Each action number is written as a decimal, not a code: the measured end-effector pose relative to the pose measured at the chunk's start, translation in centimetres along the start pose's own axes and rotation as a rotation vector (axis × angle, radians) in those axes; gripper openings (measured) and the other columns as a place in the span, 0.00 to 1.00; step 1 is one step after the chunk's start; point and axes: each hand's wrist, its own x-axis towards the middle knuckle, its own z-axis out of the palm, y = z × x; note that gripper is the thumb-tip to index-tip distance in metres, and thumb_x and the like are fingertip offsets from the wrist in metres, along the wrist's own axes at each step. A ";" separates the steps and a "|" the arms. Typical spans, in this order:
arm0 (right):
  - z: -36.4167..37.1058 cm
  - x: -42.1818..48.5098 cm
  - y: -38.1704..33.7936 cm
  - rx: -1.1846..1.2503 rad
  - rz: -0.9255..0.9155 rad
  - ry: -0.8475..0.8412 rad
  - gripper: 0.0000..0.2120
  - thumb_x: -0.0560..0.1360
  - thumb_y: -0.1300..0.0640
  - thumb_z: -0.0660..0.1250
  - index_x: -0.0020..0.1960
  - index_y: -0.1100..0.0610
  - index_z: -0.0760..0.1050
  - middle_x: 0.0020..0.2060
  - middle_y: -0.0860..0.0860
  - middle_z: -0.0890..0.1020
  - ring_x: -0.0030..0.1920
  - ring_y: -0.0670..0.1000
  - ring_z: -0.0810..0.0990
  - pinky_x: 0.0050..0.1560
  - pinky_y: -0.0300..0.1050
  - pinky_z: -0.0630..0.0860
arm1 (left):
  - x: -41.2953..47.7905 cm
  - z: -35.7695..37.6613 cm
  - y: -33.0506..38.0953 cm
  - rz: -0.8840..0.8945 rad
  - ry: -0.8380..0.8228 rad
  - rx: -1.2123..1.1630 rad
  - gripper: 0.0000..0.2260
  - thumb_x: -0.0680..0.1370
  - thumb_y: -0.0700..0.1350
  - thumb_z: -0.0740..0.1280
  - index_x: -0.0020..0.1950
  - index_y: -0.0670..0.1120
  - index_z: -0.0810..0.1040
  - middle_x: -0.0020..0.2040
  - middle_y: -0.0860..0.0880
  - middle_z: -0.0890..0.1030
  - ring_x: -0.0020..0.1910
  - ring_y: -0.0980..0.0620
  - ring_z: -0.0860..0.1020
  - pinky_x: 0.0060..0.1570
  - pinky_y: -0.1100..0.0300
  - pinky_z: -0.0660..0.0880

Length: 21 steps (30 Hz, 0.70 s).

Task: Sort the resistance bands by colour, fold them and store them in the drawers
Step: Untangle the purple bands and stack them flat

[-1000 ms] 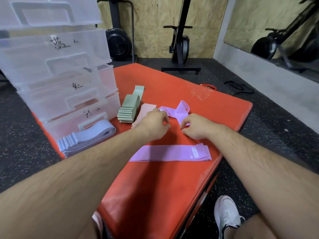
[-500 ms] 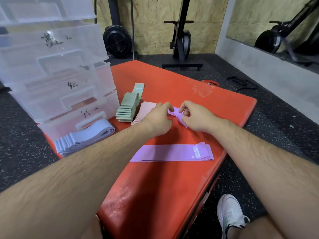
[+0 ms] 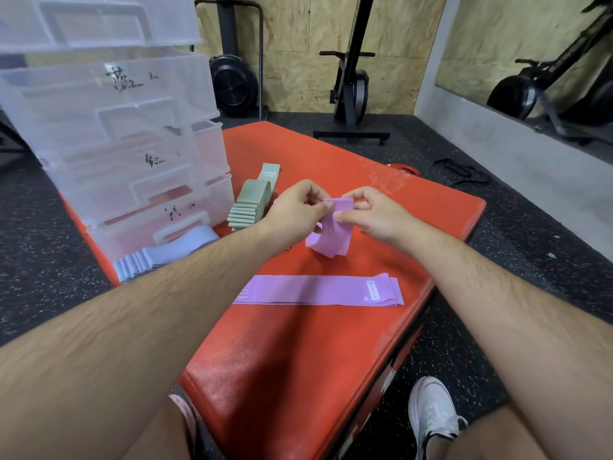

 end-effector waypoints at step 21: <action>0.1 -1.4 -0.7 -0.264 -0.074 -0.138 0.14 0.67 0.59 0.80 0.49 0.56 0.79 0.45 0.56 0.86 0.41 0.48 0.82 0.49 0.55 0.79 | -0.9 -7.6 1.9 0.036 0.365 -0.296 0.05 0.80 0.45 0.68 0.44 0.49 0.76 0.42 0.48 0.78 0.36 0.56 0.76 0.33 0.61 0.72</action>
